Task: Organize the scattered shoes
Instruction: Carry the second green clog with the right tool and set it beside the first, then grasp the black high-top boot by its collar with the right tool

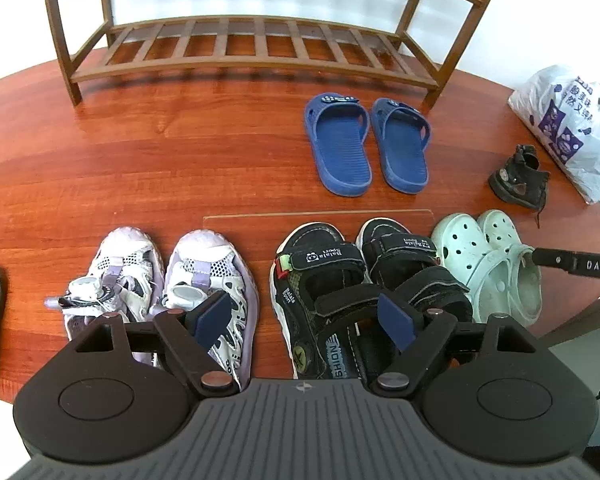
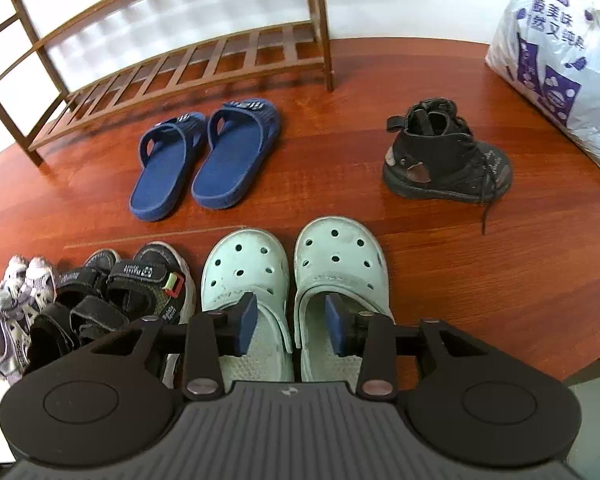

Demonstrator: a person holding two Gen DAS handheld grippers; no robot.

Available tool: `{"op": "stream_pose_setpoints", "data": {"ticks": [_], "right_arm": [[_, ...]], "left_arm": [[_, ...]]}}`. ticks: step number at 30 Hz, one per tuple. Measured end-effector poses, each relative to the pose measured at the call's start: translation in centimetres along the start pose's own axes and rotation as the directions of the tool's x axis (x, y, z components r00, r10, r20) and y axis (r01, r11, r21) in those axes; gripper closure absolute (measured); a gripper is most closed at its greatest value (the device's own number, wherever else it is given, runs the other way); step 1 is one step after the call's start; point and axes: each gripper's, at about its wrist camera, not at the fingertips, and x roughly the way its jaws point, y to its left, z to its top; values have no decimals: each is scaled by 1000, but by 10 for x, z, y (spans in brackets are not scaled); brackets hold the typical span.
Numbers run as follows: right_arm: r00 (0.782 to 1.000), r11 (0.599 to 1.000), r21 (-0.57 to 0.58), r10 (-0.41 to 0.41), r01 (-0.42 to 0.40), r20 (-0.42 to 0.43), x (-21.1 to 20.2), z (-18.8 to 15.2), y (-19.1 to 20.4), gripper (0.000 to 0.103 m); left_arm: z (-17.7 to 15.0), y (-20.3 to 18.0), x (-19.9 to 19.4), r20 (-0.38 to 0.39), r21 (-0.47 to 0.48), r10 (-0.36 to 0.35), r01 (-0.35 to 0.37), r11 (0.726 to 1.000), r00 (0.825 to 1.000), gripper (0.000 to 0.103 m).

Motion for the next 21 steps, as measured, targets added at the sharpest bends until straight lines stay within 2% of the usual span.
{"op": "stream_pose_setpoints", "data": {"ticks": [6,15,21], "right_arm": [[998,997,60,-57,55,20,-6,11,-17,41],[990,987,104,-132,126,52,-6,47,-54,39],[986,983,108,-155,148,59,10,81,-83,39]], "left_arm": [[3,2,1,-16,4,-3,3,1000,1000,20],[8,-5,4,-24,-10,22,-23,1000,999,20],[8,-13,6,-15,-65,58,-59,996,998,20]]}}
